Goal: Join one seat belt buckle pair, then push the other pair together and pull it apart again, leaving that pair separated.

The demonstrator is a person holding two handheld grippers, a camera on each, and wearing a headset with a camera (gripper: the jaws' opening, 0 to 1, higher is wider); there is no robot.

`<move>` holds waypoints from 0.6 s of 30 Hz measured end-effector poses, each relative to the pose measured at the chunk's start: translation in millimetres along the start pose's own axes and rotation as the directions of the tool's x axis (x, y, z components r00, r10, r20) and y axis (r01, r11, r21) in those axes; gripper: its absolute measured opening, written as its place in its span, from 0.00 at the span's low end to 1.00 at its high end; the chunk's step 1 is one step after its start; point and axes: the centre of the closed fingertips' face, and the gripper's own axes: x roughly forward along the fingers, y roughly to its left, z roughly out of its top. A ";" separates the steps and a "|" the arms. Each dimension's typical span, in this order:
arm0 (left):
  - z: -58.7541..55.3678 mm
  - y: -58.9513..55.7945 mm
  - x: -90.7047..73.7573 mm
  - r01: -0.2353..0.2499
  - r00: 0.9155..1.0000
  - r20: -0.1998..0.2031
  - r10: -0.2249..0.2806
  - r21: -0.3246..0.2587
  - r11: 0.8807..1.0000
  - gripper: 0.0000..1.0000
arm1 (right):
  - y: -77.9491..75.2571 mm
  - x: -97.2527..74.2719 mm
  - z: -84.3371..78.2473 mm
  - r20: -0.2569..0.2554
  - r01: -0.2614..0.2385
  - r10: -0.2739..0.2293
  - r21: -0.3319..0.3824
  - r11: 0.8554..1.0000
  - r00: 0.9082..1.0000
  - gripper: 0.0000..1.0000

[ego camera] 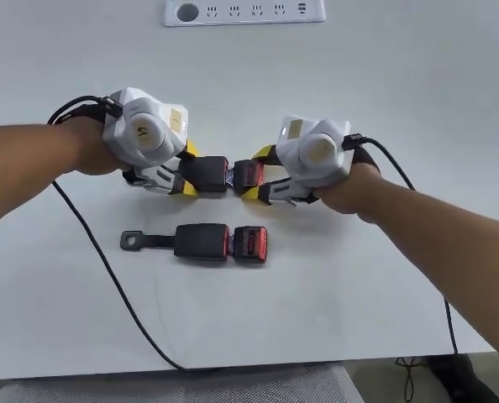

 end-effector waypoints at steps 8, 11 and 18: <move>0.6 -0.5 -0.2 -0.002 1.000 0.019 0.002 -0.013 1.000 0.34 | -0.5 -12.9 -8.5 0.023 -0.004 0.004 0.014 1.000 1.000 0.36; 0.6 -0.7 -0.2 -0.002 1.000 0.016 0.003 -0.013 1.000 0.34 | -0.4 -16.7 -11.1 0.024 -0.009 0.009 0.008 1.000 1.000 0.36; 0.9 -0.7 -0.4 -0.003 1.000 0.023 0.003 -0.018 1.000 0.34 | -4.1 -43.6 -27.2 0.008 -0.022 0.022 0.014 1.000 1.000 0.36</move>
